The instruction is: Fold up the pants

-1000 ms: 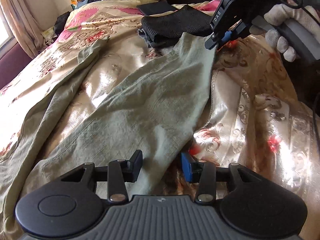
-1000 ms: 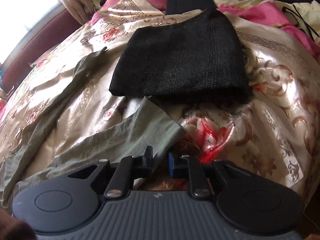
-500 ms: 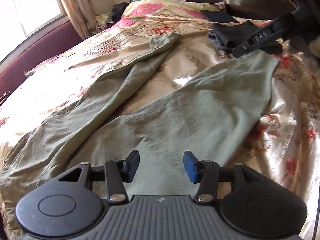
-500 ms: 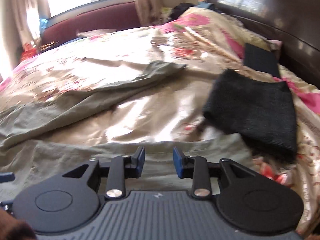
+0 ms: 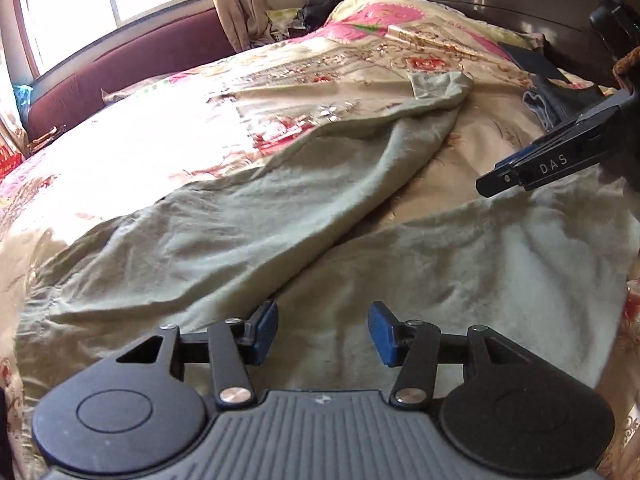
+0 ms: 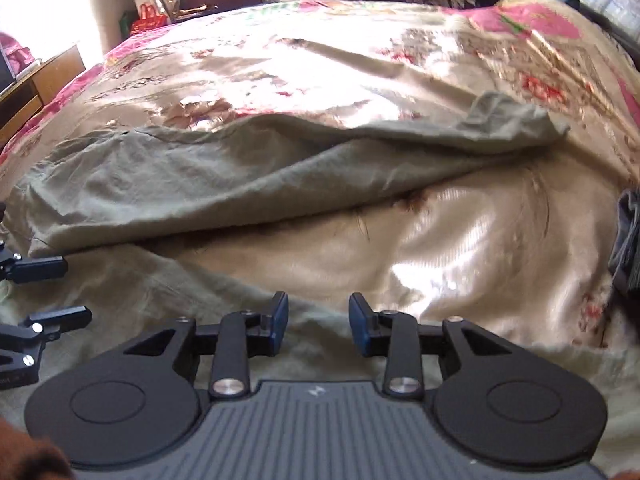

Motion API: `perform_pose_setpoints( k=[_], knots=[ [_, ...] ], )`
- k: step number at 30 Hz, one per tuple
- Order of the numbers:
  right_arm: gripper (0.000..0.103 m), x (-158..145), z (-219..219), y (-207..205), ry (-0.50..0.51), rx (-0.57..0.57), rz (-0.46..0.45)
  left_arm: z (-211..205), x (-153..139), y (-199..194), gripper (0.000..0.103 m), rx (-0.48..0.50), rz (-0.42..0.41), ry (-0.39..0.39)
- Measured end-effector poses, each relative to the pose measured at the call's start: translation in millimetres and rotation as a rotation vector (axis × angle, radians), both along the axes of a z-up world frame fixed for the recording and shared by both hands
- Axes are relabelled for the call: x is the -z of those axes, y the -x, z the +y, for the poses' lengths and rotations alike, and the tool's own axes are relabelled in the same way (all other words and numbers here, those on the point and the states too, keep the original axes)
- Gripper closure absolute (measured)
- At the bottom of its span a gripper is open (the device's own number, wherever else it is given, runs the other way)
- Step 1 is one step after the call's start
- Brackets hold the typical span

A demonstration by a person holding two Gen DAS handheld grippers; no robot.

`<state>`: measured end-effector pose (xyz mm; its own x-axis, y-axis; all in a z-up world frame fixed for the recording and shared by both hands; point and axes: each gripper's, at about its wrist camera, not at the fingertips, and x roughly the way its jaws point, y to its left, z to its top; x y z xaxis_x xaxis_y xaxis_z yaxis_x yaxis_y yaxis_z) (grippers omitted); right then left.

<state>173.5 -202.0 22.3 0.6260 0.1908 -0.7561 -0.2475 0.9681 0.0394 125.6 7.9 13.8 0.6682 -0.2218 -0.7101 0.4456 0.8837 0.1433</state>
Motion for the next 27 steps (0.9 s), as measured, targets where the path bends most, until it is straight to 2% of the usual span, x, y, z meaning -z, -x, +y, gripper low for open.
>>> perform_pose_setpoints(
  k=[2, 6, 7, 10, 13, 17, 20, 25, 27],
  knots=[
    [0.064, -10, 10, -10, 0.003, -0.049, -0.025, 15, -9, -1, 0.038, -0.007, -0.025, -0.014],
    [0.063, -17, 39, -49, -0.013, -0.136, -0.026, 57, -24, -14, 0.032, -0.048, -0.063, -0.053],
    [0.061, -17, 49, -60, -0.007, -0.172, -0.026, 68, -27, -19, 0.031, -0.062, -0.074, -0.071],
    [0.040, -13, 85, -92, 0.013, -0.293, -0.003, 102, -30, -42, 0.020, -0.106, -0.109, -0.135],
    [0.040, -8, 116, -118, 0.081, -0.351, -0.025, 140, -27, -78, 0.019, -0.179, -0.103, -0.155],
    [0.040, 5, 141, -151, 0.147, -0.392, -0.006, 180, -17, -123, 0.019, -0.267, -0.071, -0.085],
    [0.040, 19, 153, -167, 0.189, -0.425, 0.015, 194, -5, -151, 0.019, -0.306, -0.036, -0.058],
    [0.040, 36, 152, -181, 0.171, -0.439, 0.067, 206, 22, -176, 0.018, -0.319, 0.073, -0.008],
    [0.040, 37, 148, -184, 0.151, -0.424, 0.078, 207, 24, -173, 0.018, -0.327, 0.075, 0.018]
  ],
)
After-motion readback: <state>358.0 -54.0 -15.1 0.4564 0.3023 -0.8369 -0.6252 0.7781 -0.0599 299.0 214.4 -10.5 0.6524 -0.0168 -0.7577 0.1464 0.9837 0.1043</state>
